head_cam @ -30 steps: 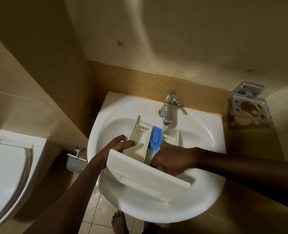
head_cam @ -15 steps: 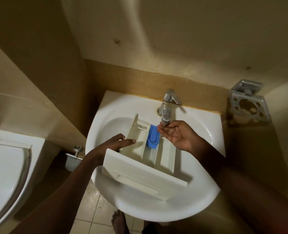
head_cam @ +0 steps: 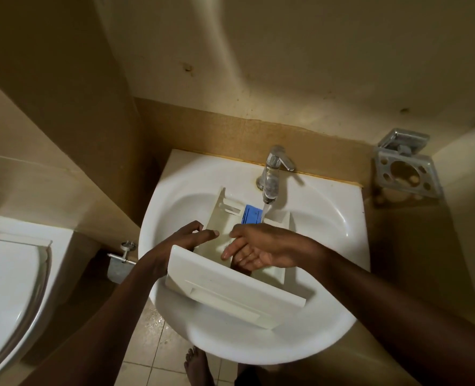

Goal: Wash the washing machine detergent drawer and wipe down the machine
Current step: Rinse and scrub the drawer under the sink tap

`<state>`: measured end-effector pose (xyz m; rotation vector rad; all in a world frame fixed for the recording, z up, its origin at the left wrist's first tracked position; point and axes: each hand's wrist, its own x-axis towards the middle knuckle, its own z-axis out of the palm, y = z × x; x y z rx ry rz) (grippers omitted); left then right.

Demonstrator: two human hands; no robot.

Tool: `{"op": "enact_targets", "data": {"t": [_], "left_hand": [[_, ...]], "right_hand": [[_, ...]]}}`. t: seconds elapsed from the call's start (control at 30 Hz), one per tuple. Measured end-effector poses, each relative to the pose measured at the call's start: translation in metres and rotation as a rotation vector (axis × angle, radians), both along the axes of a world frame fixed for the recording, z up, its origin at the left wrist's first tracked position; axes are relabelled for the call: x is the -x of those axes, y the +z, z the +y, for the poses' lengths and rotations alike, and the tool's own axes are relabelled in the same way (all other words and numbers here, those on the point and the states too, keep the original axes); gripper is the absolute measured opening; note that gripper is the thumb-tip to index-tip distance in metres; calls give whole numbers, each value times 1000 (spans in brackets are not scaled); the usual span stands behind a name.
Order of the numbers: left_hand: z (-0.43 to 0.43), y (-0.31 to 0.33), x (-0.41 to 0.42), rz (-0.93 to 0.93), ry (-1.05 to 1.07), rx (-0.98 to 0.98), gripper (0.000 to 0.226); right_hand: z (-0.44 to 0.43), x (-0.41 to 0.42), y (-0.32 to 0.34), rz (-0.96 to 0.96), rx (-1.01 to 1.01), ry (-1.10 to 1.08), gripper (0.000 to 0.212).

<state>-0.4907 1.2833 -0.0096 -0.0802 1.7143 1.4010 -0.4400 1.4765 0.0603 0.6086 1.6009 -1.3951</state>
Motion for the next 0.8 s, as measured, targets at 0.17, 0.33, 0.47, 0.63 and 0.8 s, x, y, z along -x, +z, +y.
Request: {"op": "enact_targets", "data": {"t": [0.17,0.33,0.47,0.63,0.8], "left_hand": [[1,3,-1,11,24,-13,24],[1,8,-5,-8,17,-39,39],[4,6,-3,-2,31,-22,19],[0,13,-7,1,12,-42,48],[2,18,-9,29,20,-29,67]], "right_hand": [[-4,-12,-13,113,-114,63,36],[-7,-14,3,181,-154,504,11],[-11,-11,7,381,-364,836,17],[-2,-22,-11,931,-896,1041,13],[2,-32,-19,843,-922,1120,28]]}}
